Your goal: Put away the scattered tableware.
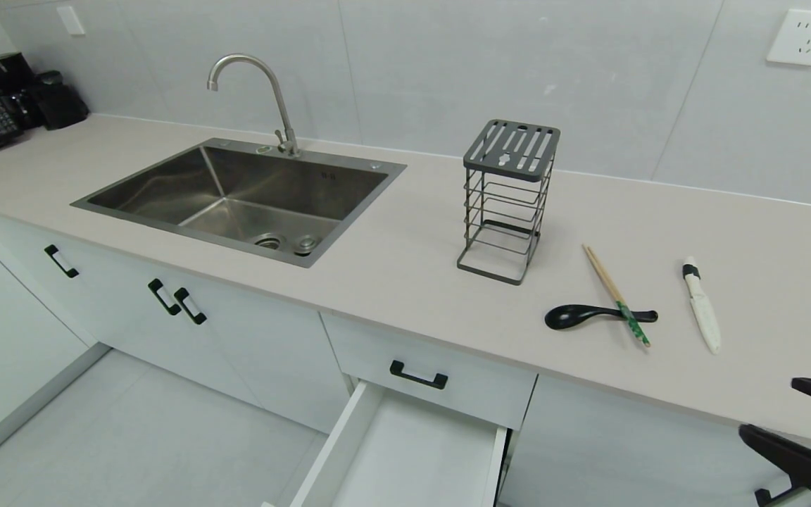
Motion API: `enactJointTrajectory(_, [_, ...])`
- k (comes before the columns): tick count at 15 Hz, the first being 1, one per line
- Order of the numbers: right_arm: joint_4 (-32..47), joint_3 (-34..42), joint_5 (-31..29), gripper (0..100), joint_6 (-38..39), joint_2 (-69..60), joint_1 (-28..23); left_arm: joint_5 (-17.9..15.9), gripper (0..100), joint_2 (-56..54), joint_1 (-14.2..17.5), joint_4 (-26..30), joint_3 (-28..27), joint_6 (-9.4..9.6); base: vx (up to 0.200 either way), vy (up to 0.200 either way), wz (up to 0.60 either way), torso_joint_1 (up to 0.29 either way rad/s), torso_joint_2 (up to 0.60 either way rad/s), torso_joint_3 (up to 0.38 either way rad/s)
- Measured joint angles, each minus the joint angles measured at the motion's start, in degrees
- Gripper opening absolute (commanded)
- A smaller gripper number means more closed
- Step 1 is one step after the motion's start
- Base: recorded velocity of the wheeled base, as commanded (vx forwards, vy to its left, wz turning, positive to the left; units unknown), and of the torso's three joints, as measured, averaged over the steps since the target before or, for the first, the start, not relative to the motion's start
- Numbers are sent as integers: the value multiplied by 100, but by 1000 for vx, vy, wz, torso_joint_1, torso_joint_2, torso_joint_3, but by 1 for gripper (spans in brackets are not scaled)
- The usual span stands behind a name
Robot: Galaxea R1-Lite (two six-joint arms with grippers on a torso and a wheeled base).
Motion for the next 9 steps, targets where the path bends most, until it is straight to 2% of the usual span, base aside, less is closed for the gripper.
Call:
enactJointTrajectory(3, [-836, 2, 38, 100, -140, 1020, 77, 0, 100, 0, 0, -2, 0, 0, 0, 0, 0, 0, 0, 0])
enactJointTrajectory(9, [-1836, -91, -99, 100, -197, 2434, 85, 0, 100, 0, 0, -2, 0, 2, 0, 0, 0, 0, 0, 0])
